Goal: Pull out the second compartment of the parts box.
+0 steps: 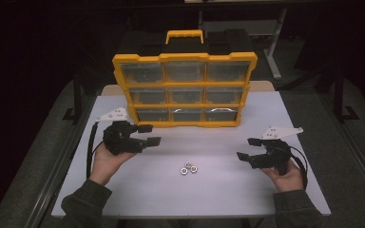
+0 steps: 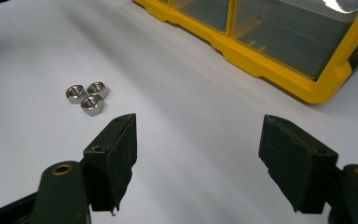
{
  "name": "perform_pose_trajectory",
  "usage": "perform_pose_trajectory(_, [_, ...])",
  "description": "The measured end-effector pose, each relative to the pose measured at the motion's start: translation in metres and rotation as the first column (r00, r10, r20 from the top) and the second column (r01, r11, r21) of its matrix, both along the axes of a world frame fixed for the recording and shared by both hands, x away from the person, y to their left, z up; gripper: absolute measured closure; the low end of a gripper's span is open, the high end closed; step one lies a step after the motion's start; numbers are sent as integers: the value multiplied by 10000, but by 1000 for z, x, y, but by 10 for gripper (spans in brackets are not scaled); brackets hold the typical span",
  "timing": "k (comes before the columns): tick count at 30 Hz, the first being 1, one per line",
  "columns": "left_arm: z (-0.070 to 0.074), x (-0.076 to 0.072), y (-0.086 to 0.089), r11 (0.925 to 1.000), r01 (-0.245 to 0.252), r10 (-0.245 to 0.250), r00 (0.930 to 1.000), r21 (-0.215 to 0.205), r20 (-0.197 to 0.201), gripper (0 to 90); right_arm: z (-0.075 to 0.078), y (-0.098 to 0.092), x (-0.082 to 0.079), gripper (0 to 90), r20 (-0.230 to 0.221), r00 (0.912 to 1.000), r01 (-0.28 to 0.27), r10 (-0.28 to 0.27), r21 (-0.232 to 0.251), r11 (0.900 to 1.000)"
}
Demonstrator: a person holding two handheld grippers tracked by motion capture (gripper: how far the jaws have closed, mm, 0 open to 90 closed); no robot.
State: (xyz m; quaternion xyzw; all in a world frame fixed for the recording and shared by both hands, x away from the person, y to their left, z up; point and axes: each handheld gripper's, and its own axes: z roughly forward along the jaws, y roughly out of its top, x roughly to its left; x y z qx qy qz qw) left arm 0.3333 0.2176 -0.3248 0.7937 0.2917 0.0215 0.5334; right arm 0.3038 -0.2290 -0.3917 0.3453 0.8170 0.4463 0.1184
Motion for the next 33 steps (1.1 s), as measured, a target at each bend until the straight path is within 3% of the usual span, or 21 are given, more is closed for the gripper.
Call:
perform_pose_trajectory(6, [9,15,-6,9979,-271,239,9983,-590,-538,365,1,2,-1,265,70,10000,-34,34,81,10000])
perform_pose_trajectory(15, [27,28,-19,9922,-636,549,9951,-1076,-820,416,1,2,-2,267,237,9997,-33,35,-66,10000])
perform_pose_trajectory(25, [49,52,-37,9774,-1383,1200,9856,-1600,-1188,438,2,1,-3,269,294,9995,61,-58,-74,10000])
perform_pose_trajectory(33, [53,65,-48,9636,-1817,1503,9748,-1959,-1650,476,0,1,-2,270,267,9996,113,-109,-154,9998])
